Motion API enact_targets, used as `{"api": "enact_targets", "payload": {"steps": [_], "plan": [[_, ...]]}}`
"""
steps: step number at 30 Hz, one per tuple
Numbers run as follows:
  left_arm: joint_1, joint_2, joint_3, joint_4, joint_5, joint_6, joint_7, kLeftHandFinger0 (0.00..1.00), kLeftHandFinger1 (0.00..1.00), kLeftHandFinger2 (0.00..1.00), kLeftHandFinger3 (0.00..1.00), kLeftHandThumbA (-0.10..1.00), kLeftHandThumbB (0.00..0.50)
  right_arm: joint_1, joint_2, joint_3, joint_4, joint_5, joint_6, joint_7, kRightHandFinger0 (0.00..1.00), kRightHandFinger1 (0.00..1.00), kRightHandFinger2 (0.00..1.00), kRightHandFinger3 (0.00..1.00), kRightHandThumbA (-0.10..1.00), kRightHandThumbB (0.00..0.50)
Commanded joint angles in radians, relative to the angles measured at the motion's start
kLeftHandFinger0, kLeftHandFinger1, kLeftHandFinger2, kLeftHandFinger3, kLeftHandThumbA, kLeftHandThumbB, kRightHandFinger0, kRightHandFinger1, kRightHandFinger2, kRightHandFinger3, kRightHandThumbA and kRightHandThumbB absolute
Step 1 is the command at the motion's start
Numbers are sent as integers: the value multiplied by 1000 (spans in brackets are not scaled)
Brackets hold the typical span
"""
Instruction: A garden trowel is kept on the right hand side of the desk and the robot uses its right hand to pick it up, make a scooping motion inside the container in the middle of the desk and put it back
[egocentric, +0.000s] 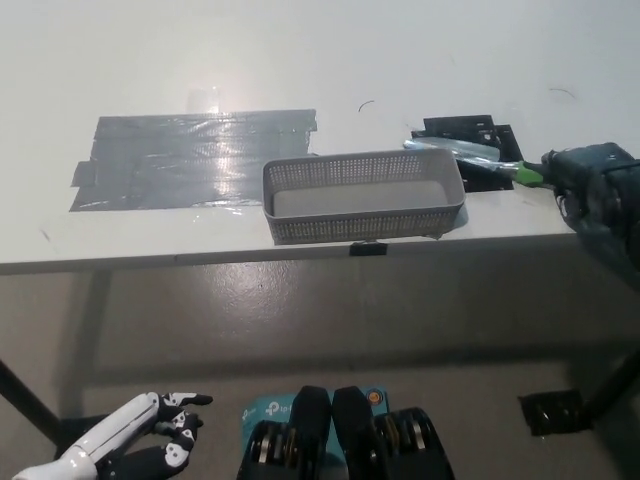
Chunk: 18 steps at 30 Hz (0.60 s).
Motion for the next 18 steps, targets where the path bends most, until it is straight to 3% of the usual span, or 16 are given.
{"api": "enact_targets", "payload": {"steps": [1, 2, 4, 6, 7, 9, 11, 12, 13, 15, 16, 18], "plan": [[-26, 46, -3, -36, 21, 15, -28, 798, 826, 918, 1000, 1000, 342, 92, 19, 56, 11, -89, 54, 13, 41, 114, 304, 1000, -47, 54], [-27, 46, -3, -35, 22, 15, -31, 798, 825, 920, 1000, 1000, 354, 107, 17, 55, -12, -94, 73, -7, 24, 137, 319, 1000, 139, 2], [-35, 49, -4, -32, 22, 15, -38, 800, 824, 921, 1000, 1000, 354, 135, 19, 45, -39, -99, 101, -56, 24, 155, 267, 1000, 291, 0], [-38, 51, -5, -33, 27, 15, -42, 802, 822, 923, 1000, 1000, 362, 155, 20, 29, -55, -98, 106, -102, 3, 136, 241, 956, 300, 0], [-38, 55, -5, -35, 30, 15, -45, 804, 821, 924, 1000, 1000, 362, 174, 28, 7, -54, -84, 103, -148, 0, 136, 230, 866, 319, 0], [-41, 54, -6, -32, 26, 15, -51, 813, 825, 930, 1000, 1000, 360, 190, 32, -10, -54, -81, 90, -190, 0, 81, 138, 706, 231, 0], [-42, 57, -11, -33, 29, 15, -58, 815, 823, 929, 1000, 1000, 353, 220, 28, -37, -81, -73, 69, -238, 0, 112, 185, 612, 90, 0], [-42, 56, -10, -32, 28, 15, -62, 821, 826, 931, 1000, 1000, 345, 237, 36, -63, -86, -58, 72, -257, 56, 201, 287, 633, 83, 0], [-41, 55, -11, -31, 29, 15, -63, 831, 830, 935, 1000, 1000, 346, 242, 38, -70, -86, -60, 72, -260, 66, 201, 281, 634, 124, 0], [-43, 60, -15, -31, 32, 15, -65, 836, 830, 937, 1000, 1000, 336, 266, 48, -112, -89, -40, 55, -295, 9, 165, 274, 642, 75, 0], [-42, 61, -12, -33, 31, 15, -69, 838, 830, 936, 1000, 1000, 335, 279, 56, -146, -96, -23, 72, -303, 143, 297, 386, 736, 124, 0], [-42, 59, -11, -34, 34, 15, -69, 817, 805, 910, 1000, 1000, 339, 294, 64, -189, -98, -6, 87, -326, 160, 289, 382, 692, 162, 0]]}}
